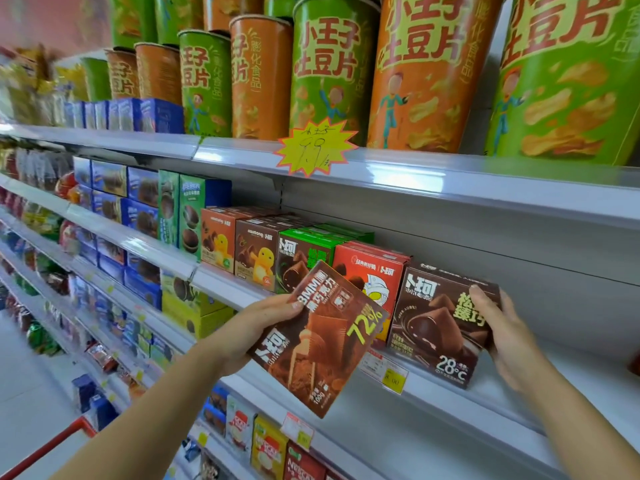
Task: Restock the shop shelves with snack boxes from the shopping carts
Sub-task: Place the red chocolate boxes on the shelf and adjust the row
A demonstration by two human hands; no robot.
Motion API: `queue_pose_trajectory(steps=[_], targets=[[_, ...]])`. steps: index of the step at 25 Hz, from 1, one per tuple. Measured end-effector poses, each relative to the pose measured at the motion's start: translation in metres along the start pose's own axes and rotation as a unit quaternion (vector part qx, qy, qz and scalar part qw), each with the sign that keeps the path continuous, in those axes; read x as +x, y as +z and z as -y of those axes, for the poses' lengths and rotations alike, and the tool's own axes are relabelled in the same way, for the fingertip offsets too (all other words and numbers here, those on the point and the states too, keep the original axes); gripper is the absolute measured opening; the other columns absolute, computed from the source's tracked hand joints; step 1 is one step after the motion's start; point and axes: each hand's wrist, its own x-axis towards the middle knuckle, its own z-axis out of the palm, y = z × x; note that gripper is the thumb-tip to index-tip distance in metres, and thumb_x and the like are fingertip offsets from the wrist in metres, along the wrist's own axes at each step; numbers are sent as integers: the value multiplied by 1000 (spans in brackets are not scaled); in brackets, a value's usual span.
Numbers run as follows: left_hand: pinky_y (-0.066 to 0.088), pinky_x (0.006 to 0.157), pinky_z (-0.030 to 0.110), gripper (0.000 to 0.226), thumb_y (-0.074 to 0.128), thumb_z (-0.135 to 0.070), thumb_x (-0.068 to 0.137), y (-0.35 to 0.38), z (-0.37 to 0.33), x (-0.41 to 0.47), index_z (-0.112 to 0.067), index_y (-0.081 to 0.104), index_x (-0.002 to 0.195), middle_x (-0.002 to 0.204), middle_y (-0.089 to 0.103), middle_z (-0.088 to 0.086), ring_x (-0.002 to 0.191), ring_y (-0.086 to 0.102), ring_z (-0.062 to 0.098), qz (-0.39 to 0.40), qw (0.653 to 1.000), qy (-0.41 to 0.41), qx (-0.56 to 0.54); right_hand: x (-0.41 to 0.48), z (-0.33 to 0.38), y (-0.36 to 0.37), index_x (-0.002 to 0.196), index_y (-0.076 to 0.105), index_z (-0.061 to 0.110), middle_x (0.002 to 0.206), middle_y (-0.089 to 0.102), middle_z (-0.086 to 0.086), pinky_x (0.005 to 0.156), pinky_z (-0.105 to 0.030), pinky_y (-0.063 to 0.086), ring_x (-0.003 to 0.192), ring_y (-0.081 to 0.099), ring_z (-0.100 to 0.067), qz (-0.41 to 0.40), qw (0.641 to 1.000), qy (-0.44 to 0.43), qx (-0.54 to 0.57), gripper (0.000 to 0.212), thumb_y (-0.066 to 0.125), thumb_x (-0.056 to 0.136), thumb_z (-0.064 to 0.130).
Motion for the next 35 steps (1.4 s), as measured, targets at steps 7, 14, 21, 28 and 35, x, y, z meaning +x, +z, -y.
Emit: queue_pose_trajectory(steps=[7,14,21,28,35], targets=[[59,69,33,41,68,-36,78,-13,-1,-9,-16,68,114,105,74,15,87,73,27,-9,1000,-11,16,-8,20,4,144,32,38,139,49,3,105,-36,34,130,47,-17,-36,990,-75,-112,87,61,68,68],[59,76,35,45,69,-36,78,-69,-9,0,-15,66,117,109,73,16,90,72,29,22,1000,-5,9,-34,26,62,107,62,4,108,54,-12,98,-40,40,107,51,-29,-238,806,-426,-335,32,42,96,26],[56,83,40,43,73,-41,76,-133,-26,26,-18,69,112,114,71,19,92,70,30,88,996,-12,19,-49,31,201,124,53,46,116,58,25,76,-5,45,101,56,12,117,928,-170,-311,35,50,90,49],[57,81,37,36,66,-41,79,-141,-29,43,-19,69,108,105,74,13,87,71,26,147,988,-16,33,-51,14,233,118,59,40,94,75,2,69,-43,60,81,73,-22,61,988,-24,-139,33,66,86,34],[57,86,34,35,70,-41,81,-95,-22,50,-24,68,111,109,74,7,93,70,22,195,980,-15,46,-71,18,195,116,62,34,87,74,5,53,-23,55,70,71,-12,-30,995,-55,-79,35,69,83,21]])
